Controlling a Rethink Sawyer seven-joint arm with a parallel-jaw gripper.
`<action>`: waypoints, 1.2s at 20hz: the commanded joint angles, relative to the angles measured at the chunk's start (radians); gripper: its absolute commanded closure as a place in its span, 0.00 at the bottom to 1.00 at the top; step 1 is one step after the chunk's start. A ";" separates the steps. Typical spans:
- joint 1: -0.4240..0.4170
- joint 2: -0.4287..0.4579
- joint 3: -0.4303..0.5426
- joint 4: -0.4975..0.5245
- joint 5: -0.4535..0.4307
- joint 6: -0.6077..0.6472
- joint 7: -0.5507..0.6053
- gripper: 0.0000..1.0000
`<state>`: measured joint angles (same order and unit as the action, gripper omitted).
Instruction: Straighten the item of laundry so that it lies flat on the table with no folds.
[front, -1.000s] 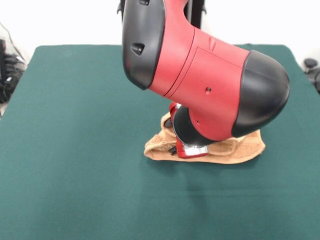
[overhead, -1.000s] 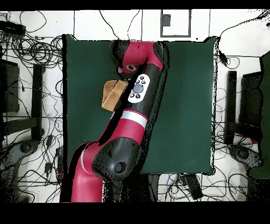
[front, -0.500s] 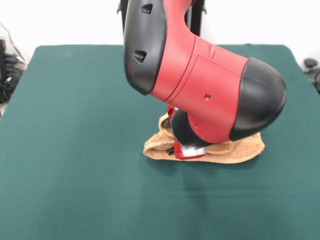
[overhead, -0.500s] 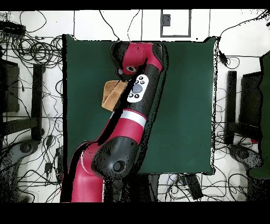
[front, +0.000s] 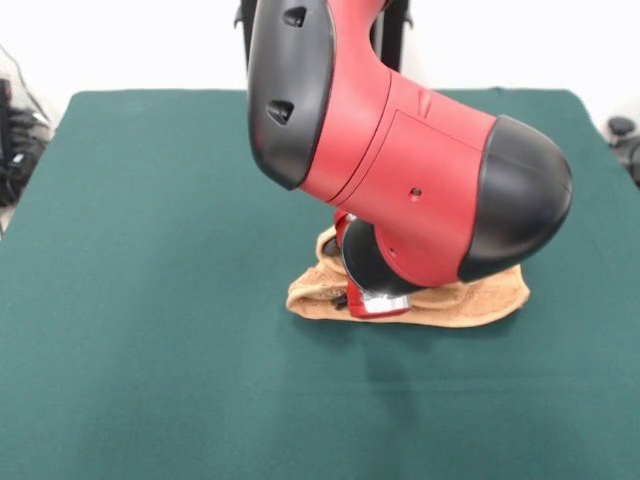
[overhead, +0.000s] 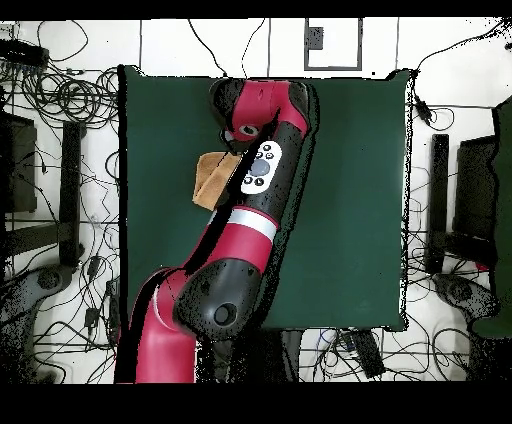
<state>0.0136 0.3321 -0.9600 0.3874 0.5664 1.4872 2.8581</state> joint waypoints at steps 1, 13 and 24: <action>-0.002 0.011 -0.010 0.039 -0.033 0.003 0.240 0.00; -0.027 0.013 -0.014 -0.014 0.006 -0.019 0.276 0.00; -0.031 0.011 -0.018 -0.026 0.012 -0.026 0.287 0.00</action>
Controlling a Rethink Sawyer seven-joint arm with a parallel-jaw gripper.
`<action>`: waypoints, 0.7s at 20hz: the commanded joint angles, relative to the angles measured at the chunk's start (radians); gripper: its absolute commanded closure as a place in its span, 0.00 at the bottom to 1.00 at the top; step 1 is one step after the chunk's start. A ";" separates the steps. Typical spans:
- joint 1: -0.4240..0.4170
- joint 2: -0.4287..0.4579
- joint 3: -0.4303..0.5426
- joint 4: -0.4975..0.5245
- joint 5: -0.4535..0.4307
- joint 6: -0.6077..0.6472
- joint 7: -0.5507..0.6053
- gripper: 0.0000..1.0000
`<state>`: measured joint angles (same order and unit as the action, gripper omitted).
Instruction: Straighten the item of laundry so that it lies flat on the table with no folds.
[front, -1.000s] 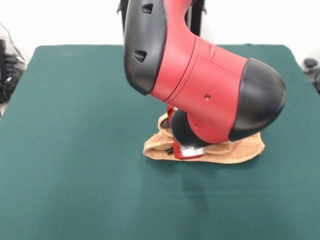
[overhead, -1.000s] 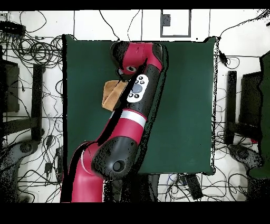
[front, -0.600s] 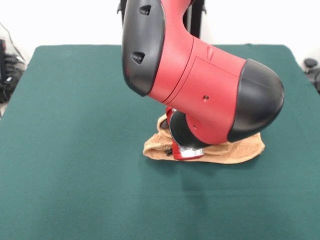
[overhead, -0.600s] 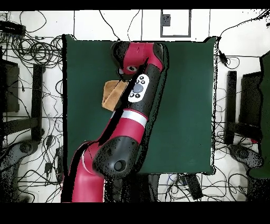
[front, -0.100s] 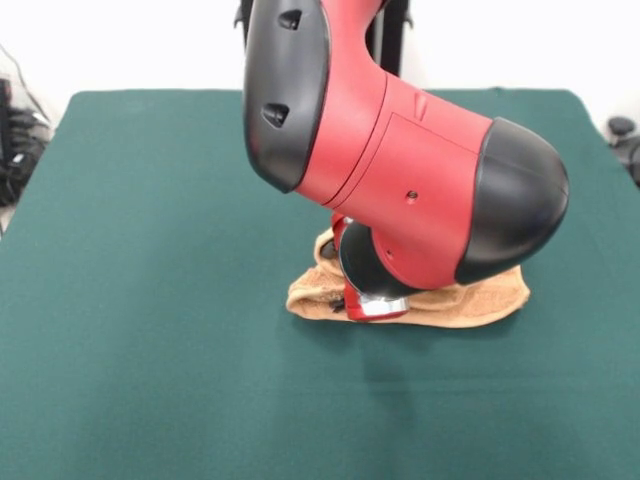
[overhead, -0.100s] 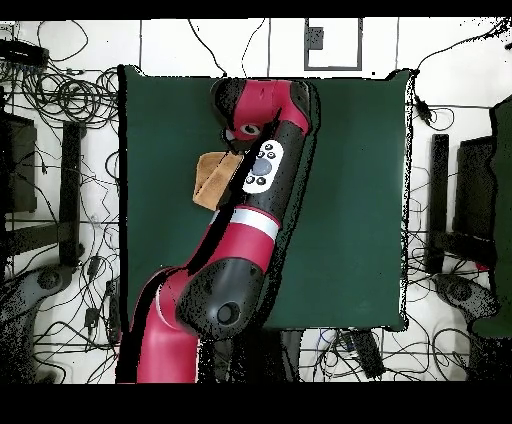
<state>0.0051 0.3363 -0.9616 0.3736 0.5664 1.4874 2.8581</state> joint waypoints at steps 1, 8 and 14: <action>-0.024 0.006 -0.019 -0.014 0.011 -0.028 0.289 0.00; -0.027 -0.002 -0.001 -0.010 0.027 -0.036 0.296 0.00; -0.033 -0.010 0.009 -0.016 0.042 -0.021 0.293 0.00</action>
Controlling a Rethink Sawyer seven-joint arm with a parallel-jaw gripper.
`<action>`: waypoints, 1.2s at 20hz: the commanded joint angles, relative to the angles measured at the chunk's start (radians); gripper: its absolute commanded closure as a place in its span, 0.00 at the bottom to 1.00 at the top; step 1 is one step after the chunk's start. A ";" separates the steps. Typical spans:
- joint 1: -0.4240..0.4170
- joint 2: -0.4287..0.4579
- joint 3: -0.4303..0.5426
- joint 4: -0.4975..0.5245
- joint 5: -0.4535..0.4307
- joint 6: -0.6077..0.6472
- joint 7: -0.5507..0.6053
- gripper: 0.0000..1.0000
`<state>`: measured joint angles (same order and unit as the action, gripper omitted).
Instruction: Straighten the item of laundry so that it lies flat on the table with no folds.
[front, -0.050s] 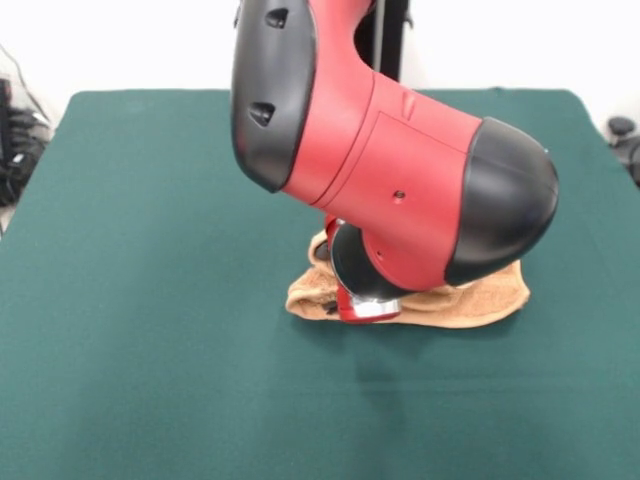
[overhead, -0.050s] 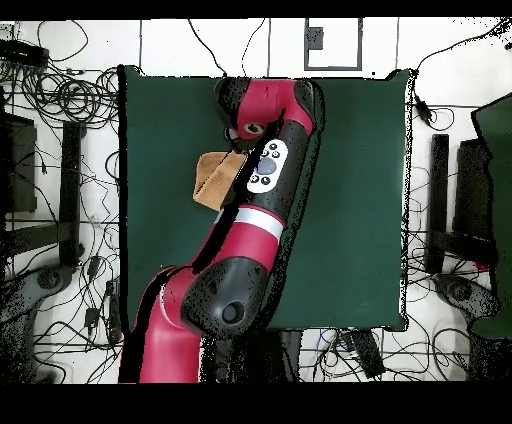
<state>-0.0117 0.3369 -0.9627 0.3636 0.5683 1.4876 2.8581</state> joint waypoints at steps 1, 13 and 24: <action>-0.017 -0.011 0.012 -0.007 0.043 -0.020 0.293 0.00; -0.016 -0.013 0.015 -0.008 0.055 -0.018 0.296 0.00; -0.018 -0.035 0.058 0.013 0.099 -0.053 0.306 0.00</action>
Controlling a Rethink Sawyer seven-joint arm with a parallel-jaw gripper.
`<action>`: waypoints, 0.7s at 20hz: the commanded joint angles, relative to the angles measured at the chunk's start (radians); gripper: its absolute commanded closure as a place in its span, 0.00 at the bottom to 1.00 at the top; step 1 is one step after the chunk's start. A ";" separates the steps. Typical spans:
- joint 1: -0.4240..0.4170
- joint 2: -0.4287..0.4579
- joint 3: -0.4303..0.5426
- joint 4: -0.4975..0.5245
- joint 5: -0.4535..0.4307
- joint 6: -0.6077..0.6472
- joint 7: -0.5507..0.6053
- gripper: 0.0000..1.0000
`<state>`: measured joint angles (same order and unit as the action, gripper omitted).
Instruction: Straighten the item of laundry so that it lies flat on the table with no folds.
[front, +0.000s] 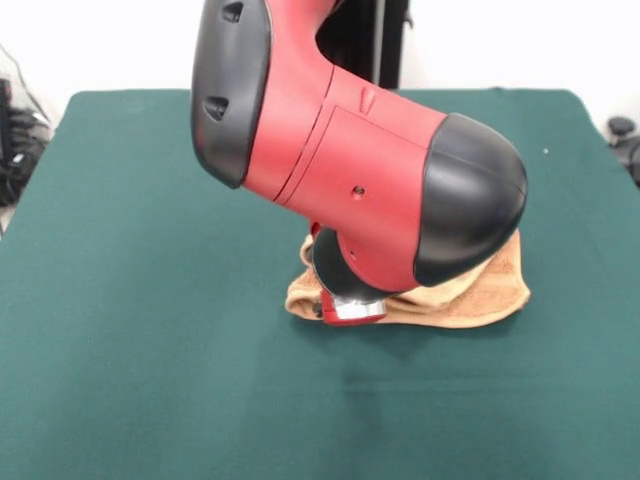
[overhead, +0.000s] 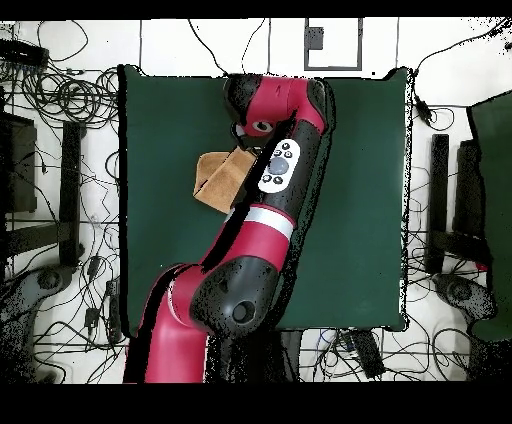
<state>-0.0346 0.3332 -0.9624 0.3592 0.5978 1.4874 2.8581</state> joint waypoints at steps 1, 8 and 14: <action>0.003 -0.030 0.053 0.013 0.071 -0.055 0.310 0.00; -0.005 -0.021 0.027 -0.011 0.085 -0.050 0.322 0.00; -0.007 -0.015 0.016 -0.018 0.087 -0.052 0.323 0.00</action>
<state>-0.0469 0.3164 -0.9626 0.3560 0.6255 1.4874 2.8581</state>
